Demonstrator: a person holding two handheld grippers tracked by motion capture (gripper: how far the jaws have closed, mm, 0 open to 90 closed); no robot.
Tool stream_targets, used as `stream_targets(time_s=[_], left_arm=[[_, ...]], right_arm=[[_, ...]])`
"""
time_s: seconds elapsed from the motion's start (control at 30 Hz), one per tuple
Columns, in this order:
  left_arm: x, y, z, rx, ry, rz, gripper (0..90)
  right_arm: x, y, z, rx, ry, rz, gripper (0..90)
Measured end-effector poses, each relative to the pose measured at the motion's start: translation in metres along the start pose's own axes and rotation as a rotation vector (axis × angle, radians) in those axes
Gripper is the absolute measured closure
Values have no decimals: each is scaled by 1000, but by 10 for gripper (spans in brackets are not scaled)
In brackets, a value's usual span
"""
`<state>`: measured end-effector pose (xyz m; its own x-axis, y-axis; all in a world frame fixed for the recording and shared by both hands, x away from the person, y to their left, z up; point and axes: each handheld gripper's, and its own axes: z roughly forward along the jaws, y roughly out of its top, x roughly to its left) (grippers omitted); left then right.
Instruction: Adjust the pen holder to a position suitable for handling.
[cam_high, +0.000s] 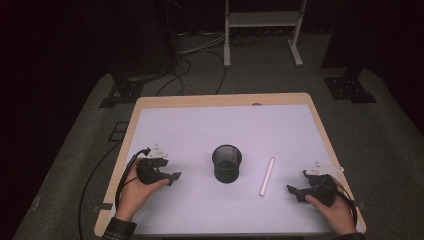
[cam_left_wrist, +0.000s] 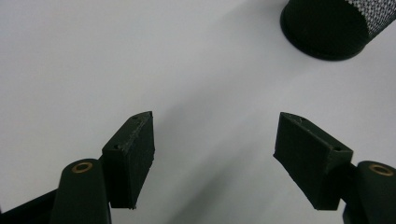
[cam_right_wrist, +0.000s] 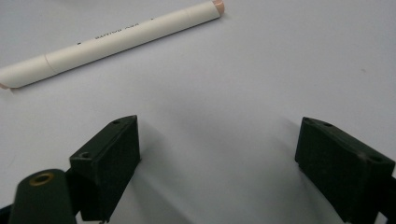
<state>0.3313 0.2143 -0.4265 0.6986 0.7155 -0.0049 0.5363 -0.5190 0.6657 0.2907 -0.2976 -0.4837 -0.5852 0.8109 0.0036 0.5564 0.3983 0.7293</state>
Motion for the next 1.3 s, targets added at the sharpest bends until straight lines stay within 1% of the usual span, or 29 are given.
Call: stream_targets(time_s=[0.07, 0.1, 0.13, 0.17, 0.2, 0.23, 0.3, 0.43, 0.57, 0.7, 0.83, 0.9, 1.0, 1.1, 1.13, 1.17, 1.2, 1.3], left_arm=[[1, -7, 1, -3, 9, 4, 268], [1, -12, 3, 5, 23, 16, 269], [1, -15, 4, 13, 32, 15, 271], [1, -15, 4, 13, 32, 15, 270], [1, -20, 6, 31, 38, 15, 266], [1, -23, 8, 30, 40, 9, 265], [1, -28, 10, 36, 49, 18, 262], [1, -33, 10, 37, 55, 14, 260], [1, -37, 11, 34, 48, 10, 256], [1, -43, 13, 37, 51, 8, 230], [4, -45, 14, 23, 42, -11, 193], [5, -47, 14, 9, 43, -4, 184], [7, -49, 16, -3, 46, -15, 117], [9, -52, 17, -24, 48, -16, 91], [9, -52, 17, -24, 48, -16, 87], [9, -57, 17, -61, 51, -19, 76], [10, -58, 18, -74, 48, -17, 61], [10, -59, 18, -81, 45, -15, 55]], right_arm=[[0, 0, 0, 1, 0, 0, 130], [0, 0, 0, 2, 0, 1, 130], [0, 0, 0, 2, 0, 0, 130], [0, 0, 0, 2, 0, 0, 130], [0, 0, 0, 3, 1, 0, 130], [0, 0, 0, 3, 0, 0, 130], [0, 1, 0, 5, 0, 0, 129], [0, 1, 0, 6, 0, 0, 130], [0, 1, 0, 6, 0, 1, 129], [0, 1, 0, 6, 0, 0, 129], [0, 1, 0, 7, 0, 0, 129], [0, 1, 0, 6, -1, -3, 130], [0, 1, 0, 5, -1, -3, 130], [0, 1, 0, 6, -2, -1, 130], [0, 1, 0, 6, -2, -3, 130], [0, 1, 0, 5, -2, -3, 130], [0, 1, 0, 7, -1, -2, 130], [0, 2, 0, 11, -4, 5, 130]])
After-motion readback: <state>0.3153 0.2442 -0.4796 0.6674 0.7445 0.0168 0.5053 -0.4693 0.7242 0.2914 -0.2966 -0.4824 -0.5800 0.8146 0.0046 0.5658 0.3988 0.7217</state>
